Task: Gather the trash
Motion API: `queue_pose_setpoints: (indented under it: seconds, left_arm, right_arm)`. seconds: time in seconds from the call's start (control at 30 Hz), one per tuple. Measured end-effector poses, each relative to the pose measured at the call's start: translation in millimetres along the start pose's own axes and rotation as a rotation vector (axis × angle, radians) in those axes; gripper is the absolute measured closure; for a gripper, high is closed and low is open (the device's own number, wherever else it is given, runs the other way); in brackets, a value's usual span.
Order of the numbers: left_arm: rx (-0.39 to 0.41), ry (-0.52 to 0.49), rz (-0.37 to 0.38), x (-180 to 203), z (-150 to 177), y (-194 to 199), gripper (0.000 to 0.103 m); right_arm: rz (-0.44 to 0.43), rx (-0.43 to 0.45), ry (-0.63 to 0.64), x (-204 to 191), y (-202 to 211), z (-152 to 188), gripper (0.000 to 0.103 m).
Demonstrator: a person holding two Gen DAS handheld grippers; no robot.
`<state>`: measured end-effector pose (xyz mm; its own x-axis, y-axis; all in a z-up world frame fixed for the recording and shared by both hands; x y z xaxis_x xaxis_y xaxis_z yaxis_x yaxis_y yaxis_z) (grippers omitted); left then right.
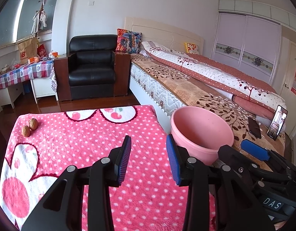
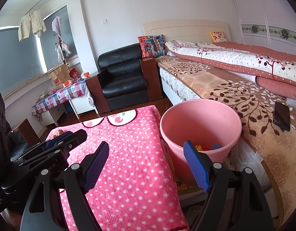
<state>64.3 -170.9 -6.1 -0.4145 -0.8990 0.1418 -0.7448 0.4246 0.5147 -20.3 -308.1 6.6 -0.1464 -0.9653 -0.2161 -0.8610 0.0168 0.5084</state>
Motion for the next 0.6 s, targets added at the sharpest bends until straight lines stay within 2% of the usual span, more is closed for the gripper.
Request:
queue_pose_setpoints:
  seconds: [0.6]
  left_arm:
    - [-0.001, -0.009, 0.000, 0.2, 0.5, -1.0, 0.065]
  right_arm:
    - [0.001, -0.002, 0.000, -0.2, -0.1, 0.2, 0.025]
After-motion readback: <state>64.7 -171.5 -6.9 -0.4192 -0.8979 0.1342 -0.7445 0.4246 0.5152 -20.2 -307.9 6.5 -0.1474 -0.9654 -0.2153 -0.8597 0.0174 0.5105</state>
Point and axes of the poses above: each gripper's, at about its wrist camera, not at the fingertips, and y roughly against the way its jaws point, x to its right, z to its underside, the point moved 7 cm from there along -y, roughly the way its jaws point, and after that the axes turned 1 degree about z, right-handed, at the moved point
